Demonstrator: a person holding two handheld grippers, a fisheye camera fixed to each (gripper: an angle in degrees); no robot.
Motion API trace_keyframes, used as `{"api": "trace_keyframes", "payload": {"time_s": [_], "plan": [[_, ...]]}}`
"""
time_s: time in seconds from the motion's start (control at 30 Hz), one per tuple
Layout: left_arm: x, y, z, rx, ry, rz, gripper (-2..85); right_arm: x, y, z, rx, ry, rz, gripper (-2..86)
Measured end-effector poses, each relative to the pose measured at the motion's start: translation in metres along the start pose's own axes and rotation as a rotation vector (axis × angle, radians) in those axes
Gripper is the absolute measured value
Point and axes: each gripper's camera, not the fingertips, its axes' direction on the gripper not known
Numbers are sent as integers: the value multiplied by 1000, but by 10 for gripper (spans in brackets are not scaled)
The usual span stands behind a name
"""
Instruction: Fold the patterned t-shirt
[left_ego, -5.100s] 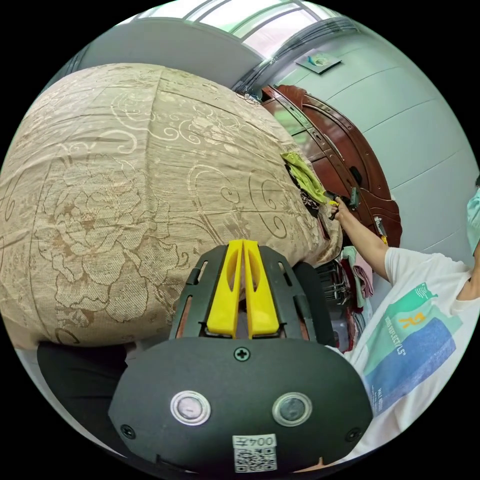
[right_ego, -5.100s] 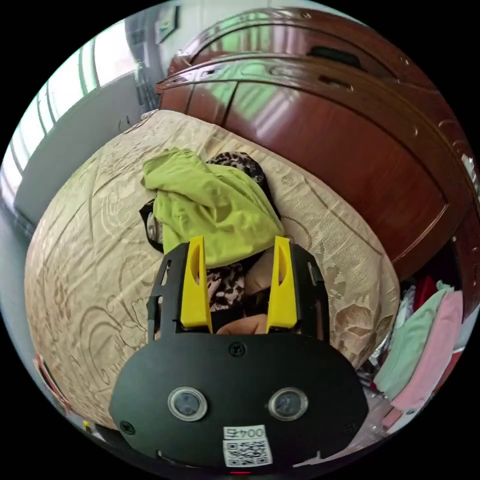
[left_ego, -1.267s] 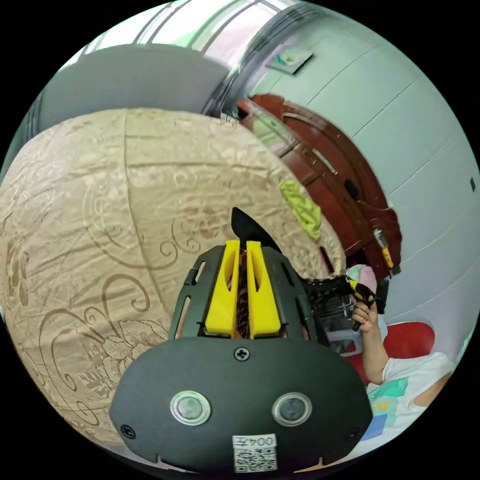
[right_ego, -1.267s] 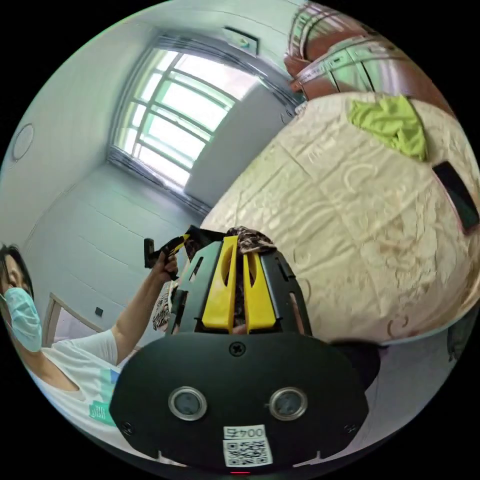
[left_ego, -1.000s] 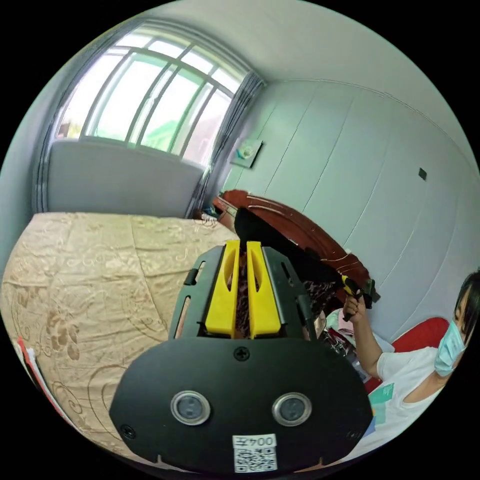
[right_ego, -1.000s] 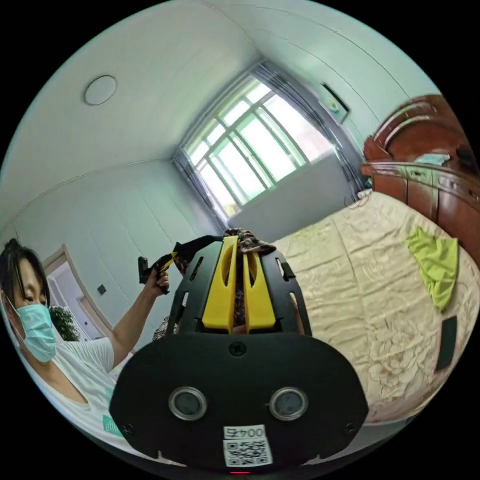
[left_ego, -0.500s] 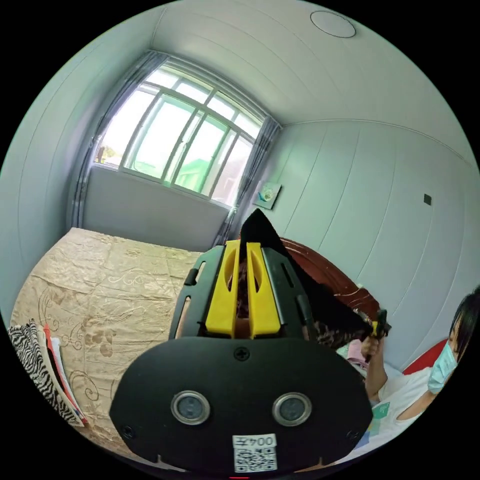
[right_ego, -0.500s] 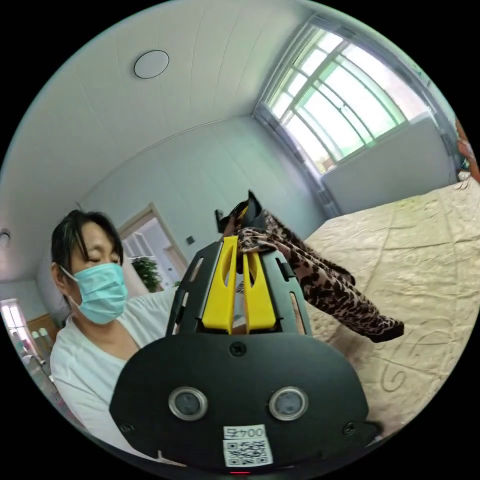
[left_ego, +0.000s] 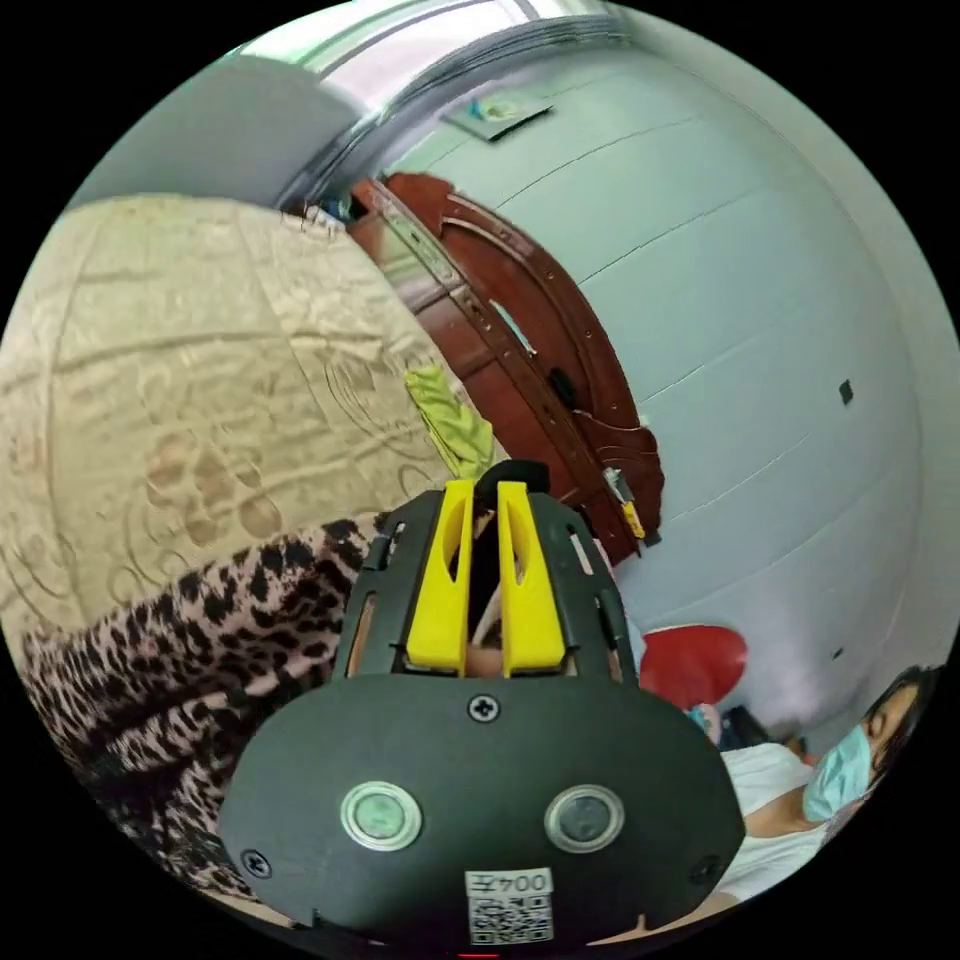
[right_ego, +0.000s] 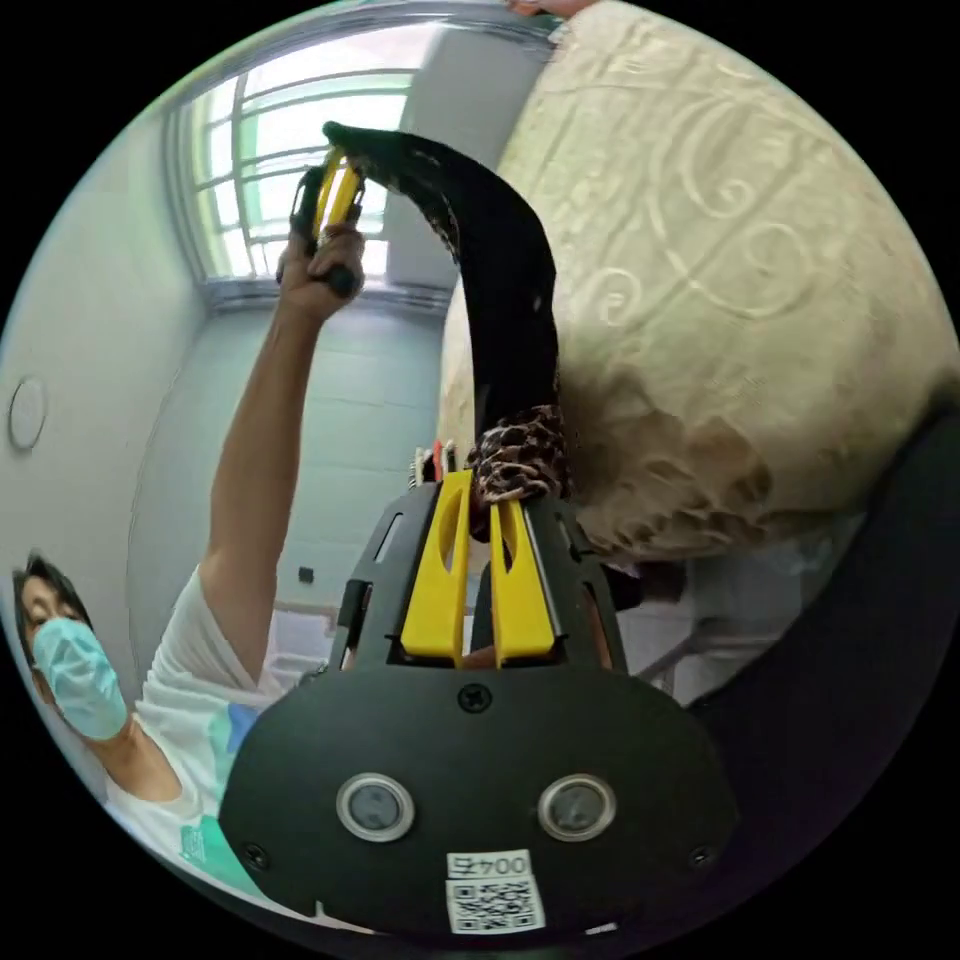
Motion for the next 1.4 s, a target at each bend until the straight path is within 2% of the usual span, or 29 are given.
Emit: {"api": "trace_keyframes", "payload": {"time_s": [0.13, 0.23, 0.37, 0.43, 0.5, 0.53, 0.6, 0.7, 0.8, 0.93, 1.0, 1.1, 1.17, 1.3, 1.4], "plan": [[-69, 56, 24, 76, 218, -207, 100, -1, 9, -44, 155, 91, 23, 85], [-56, 91, 1, 147, 231, -97, 74, -25, 14, -66, 230, 207, -44, 84], [4, 170, -46, 259, 59, 164, 32, -93, 25, -15, 18, 471, -339, 87], [39, 252, -76, 369, -7, 279, 21, -112, 30, 24, -103, 643, -452, 99], [53, 317, -88, 433, -41, 294, 20, -126, 33, 66, -193, 868, -580, 109], [56, 356, -90, 448, -62, 276, 21, -128, 32, 75, -211, 916, -603, 110], [54, 402, -84, 393, -81, 236, 26, -136, 30, 103, -285, 1052, -673, 110], [60, 459, -55, 304, -226, 221, 41, -138, 32, 130, -423, 1112, -705, 73], [68, 489, -12, 202, -277, 201, 71, -148, 42, 133, -373, 1263, -740, 9], [87, 499, 44, 102, -250, 206, 125, -182, 49, 93, -255, 1074, -678, -3], [101, 501, 69, 61, -269, 241, 145, -189, 46, 56, -196, 847, -572, -6], [136, 507, 109, 13, -335, 347, 166, -191, 50, 26, -143, 595, -561, -7], [160, 511, 129, 4, -380, 425, 171, -196, 58, 24, -163, 544, -631, -7], [201, 515, 159, -4, -437, 544, 167, -203, 77, 37, -283, 582, -819, -6], [211, 516, 176, -46, -444, 571, 144, -192, 77, 47, -352, 562, -837, -6]]}}
